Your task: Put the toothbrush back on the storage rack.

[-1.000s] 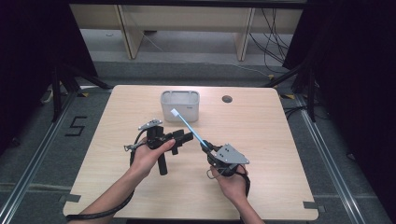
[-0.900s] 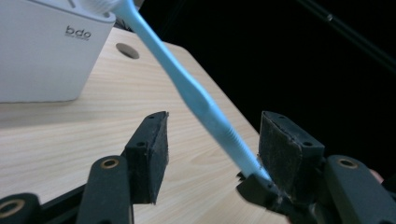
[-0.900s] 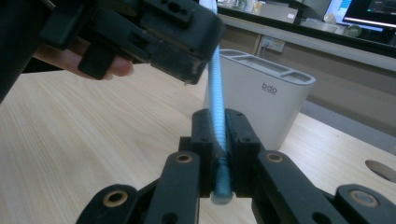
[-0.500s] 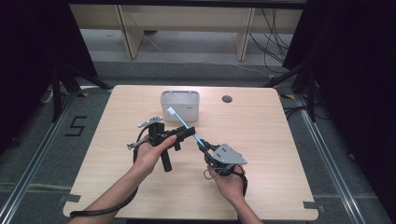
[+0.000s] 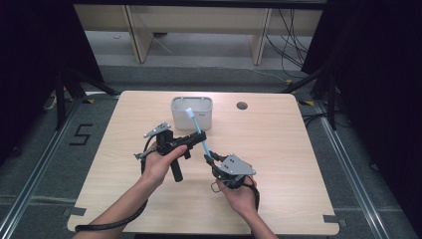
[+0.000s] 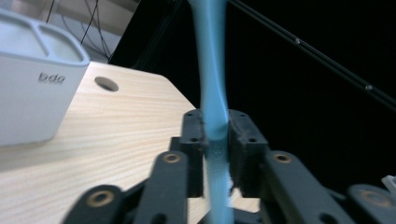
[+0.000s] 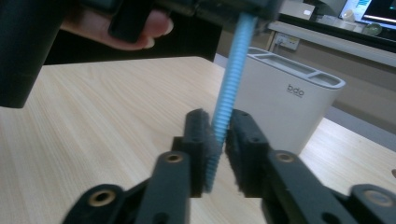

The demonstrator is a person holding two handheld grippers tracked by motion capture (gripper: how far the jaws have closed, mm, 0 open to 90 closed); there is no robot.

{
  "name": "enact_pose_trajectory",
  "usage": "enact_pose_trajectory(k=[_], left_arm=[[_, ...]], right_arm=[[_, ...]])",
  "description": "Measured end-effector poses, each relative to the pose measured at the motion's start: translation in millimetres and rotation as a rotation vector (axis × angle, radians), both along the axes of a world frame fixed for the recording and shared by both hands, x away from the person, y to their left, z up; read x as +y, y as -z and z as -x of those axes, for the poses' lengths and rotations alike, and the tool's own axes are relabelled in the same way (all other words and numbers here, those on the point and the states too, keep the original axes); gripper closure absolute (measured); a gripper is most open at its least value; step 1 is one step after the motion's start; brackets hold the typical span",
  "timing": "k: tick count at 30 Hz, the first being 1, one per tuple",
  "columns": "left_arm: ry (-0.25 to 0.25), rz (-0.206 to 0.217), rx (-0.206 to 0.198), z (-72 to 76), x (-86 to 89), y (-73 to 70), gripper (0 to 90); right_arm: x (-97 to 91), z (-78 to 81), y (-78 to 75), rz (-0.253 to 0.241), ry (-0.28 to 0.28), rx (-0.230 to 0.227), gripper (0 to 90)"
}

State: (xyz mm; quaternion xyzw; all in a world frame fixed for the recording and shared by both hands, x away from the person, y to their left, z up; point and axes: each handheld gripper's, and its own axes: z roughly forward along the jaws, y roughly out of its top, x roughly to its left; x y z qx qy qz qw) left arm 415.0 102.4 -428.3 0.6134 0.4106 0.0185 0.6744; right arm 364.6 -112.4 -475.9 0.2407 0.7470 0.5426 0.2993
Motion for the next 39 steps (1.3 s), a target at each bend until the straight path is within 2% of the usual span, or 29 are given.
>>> enact_pose_trajectory(k=[3,4,5,7,10,12,16,17,18,20,21,24,27,29,32,33,34,35,36,37,39], left_arm=[[-0.006,-0.034,-0.046,2.3,0.0,-5.6,78.5],[-0.015,-0.053,-0.069,2.6,0.7,-7.5,78.5],[-0.030,-0.081,-0.095,2.9,2.0,-9.5,78.5],[-0.058,-0.119,-0.134,2.7,4.4,-11.4,78.6],[-0.127,-0.219,-0.218,0.1,11.1,-13.3,78.5],[-0.162,-0.263,-0.261,-2.4,15.7,-13.4,78.5],[-0.236,-0.310,-0.314,-10.7,26.7,-13.1,78.5],[-0.270,-0.323,-0.332,-15.5,31.6,-14.2,78.5],[-0.270,-0.323,-0.332,-15.5,31.6,-14.2,78.5],[-0.308,-0.340,-0.357,-22.3,37.0,-16.9,78.5],[-0.321,-0.347,-0.364,-25.2,39.1,-18.5,78.5],[-0.348,-0.355,-0.385,-32.9,43.2,-23.3,78.5],[-0.364,-0.359,-0.399,-39.6,45.7,-28.2,78.4],[-0.376,-0.360,-0.407,-43.3,46.5,-31.5,78.5],[-0.393,-0.359,-0.421,-48.9,47.5,-36.3,78.5],[-0.401,-0.359,-0.428,-50.5,47.6,-37.6,78.5],[-0.404,-0.360,-0.434,-52.4,47.8,-39.1,78.5],[-0.406,-0.360,-0.437,-53.6,47.8,-39.9,78.5],[-0.408,-0.361,-0.439,-55.0,47.7,-40.7,78.5],[-0.411,-0.361,-0.440,-56.7,47.6,-41.4,78.5],[-0.418,-0.360,-0.441,-59.5,47.4,-42.1,78.5]], right_arm=[[8.0,0.4,1.1,0.009,0.006,0.009,61.0],[10.0,1.0,1.8,-0.004,0.010,0.025,56.8],[10.6,0.1,1.8,0.014,0.011,0.014,53.8],[9.3,1.1,2.5,0.017,0.023,0.024,47.1],[5.2,2.0,2.3,0.033,0.023,0.030,44.5],[-0.2,3.1,2.1,0.053,0.029,0.030,42.7],[-14.4,6.8,0.9,0.057,0.050,0.057,41.5],[-23.0,7.8,0.5,0.068,0.062,0.043,41.2],[-23.0,7.8,0.5,0.068,0.062,0.043,41.2],[-30.1,10.5,0.6,0.070,0.072,0.065,41.0],[-36.0,10.3,0.7,0.079,0.087,0.038,41.0],[-47.1,12.8,2.5,0.079,0.107,0.052,40.9],[-57.9,12.9,4.7,0.096,0.125,0.035,40.6],[-63.1,14.4,7.3,0.080,0.138,0.050,40.5],[-72.7,16.4,9.5,0.080,0.159,0.032,40.4],[-74.2,18.9,11.2,0.061,0.172,0.054,40.4],[-78.4,18.9,12.0,0.077,0.174,0.034,40.3],[-79.7,21.2,14.3,0.052,0.183,0.059,40.2],[-82.1,20.9,15.0,0.065,0.182,0.042,40.1],[-83.1,22.6,16.5,0.048,0.194,0.053,40.0],[-85.9,23.1,19.1,0.039,0.202,0.042,39.8]])
